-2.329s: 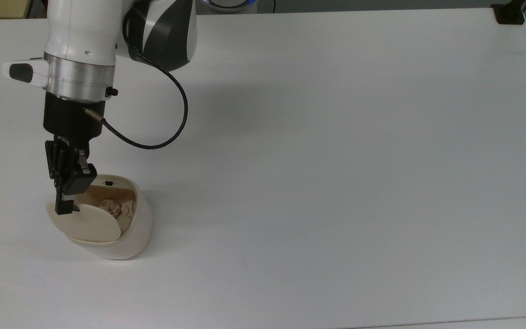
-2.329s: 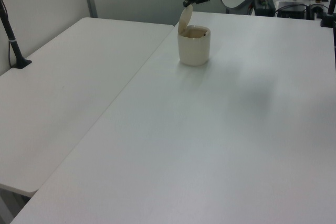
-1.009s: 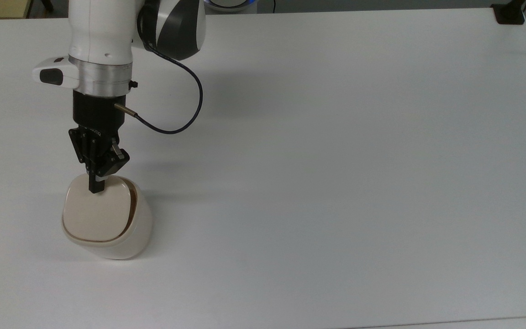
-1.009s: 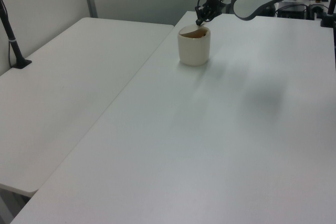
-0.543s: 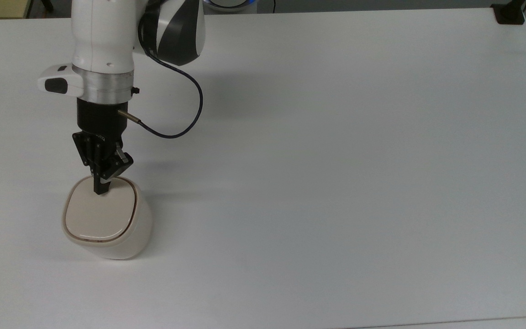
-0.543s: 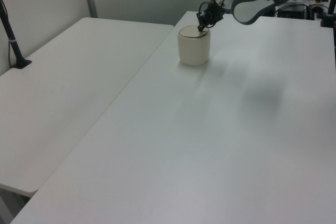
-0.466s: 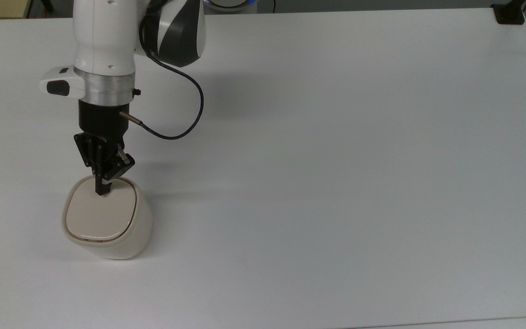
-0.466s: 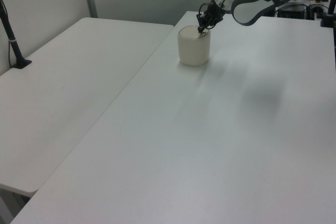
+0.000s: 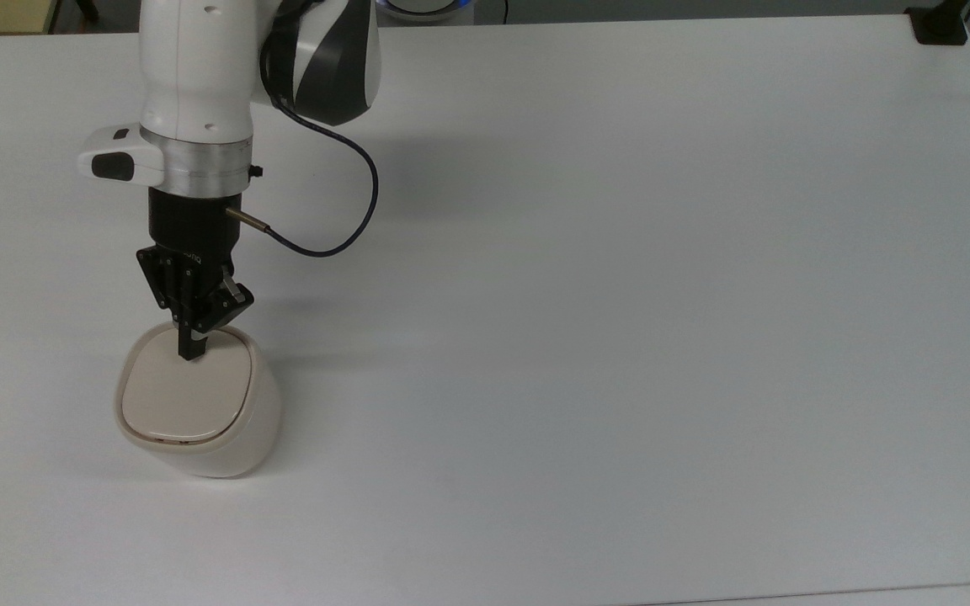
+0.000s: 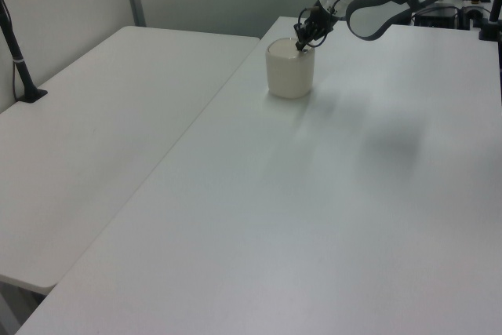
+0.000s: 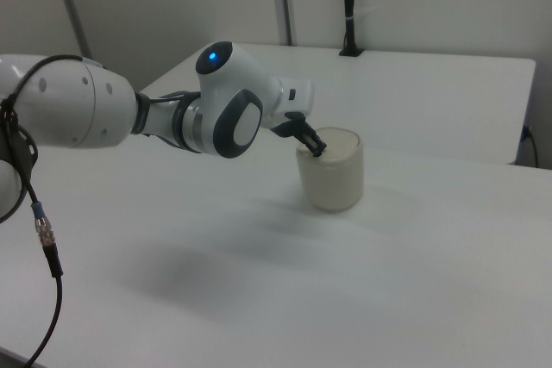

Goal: Close the trash bin

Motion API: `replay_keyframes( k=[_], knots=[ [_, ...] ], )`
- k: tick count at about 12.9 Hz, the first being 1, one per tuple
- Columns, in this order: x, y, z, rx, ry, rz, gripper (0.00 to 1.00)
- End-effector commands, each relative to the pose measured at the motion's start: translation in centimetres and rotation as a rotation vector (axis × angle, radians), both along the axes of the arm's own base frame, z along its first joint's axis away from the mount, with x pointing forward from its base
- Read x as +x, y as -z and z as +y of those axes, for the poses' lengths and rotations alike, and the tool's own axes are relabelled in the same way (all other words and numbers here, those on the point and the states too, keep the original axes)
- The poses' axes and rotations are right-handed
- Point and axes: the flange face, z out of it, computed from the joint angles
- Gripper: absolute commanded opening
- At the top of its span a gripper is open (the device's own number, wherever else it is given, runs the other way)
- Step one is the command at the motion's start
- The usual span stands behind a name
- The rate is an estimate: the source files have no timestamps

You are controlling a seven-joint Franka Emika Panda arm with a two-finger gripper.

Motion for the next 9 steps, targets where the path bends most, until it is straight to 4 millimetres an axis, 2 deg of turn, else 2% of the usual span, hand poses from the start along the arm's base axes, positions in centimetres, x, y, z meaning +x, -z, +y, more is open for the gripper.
replay_keyframes(
  k=[1, 3, 6, 8, 9],
  knots=[
    [-0.7, 2.8, 0.5, -0.010, -0.028, 0.054, 0.00],
    [-1.1, -0.8, 0.8, 0.001, -0.016, 0.047, 0.00],
    [-2.2, -6.0, 3.4, 0.029, -0.036, 0.076, 0.00],
    [-3.7, -9.2, 4.7, 0.041, -0.039, 0.123, 0.01],
    [-4.9, -11.4, 6.5, 0.049, -0.055, 0.168, 0.04]
  ],
)
